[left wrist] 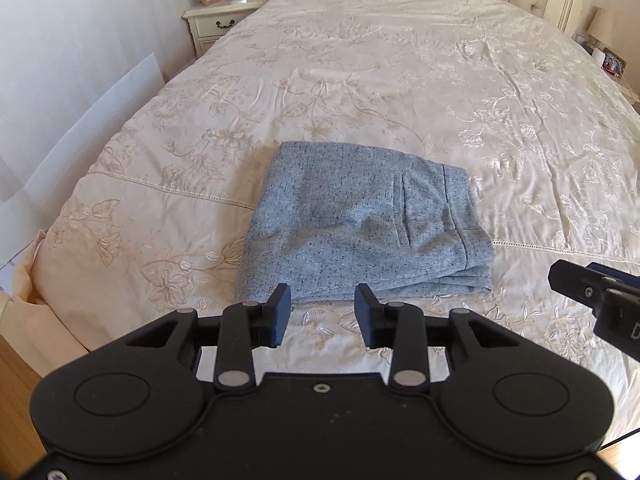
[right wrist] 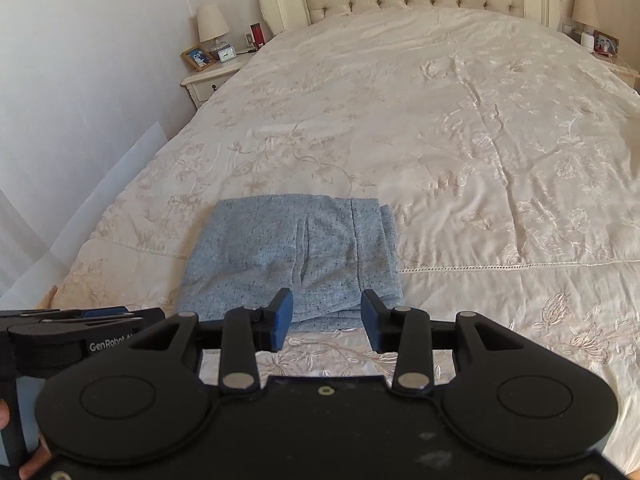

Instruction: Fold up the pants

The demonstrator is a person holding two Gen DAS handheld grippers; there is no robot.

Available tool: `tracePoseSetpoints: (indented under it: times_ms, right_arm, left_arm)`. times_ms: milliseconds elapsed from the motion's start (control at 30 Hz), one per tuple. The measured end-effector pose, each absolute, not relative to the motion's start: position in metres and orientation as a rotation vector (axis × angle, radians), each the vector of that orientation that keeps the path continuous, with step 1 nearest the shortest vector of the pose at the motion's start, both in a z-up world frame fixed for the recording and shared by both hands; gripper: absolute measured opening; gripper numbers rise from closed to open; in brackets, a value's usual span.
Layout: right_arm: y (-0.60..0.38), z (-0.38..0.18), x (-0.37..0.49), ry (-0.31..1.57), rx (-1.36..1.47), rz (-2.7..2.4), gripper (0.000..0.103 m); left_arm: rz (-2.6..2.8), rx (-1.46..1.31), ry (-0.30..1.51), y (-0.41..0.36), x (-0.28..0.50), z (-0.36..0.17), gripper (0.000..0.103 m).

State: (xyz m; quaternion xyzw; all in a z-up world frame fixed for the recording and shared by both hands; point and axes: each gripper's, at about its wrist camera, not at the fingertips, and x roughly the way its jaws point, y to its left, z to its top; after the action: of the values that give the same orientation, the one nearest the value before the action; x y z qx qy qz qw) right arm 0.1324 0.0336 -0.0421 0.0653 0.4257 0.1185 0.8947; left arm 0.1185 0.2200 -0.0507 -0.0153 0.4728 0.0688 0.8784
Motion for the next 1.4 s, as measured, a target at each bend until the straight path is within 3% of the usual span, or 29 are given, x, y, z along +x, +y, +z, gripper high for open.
tracePoseSetpoints:
  times_ms: [1400]
  right_arm:
    - [0.043, -0.04, 0.115, 0.869, 0.117, 0.256, 0.042]
  left_arm:
    - [0.141, -0.032, 1.029, 0.214, 0.106, -0.059, 0.045]
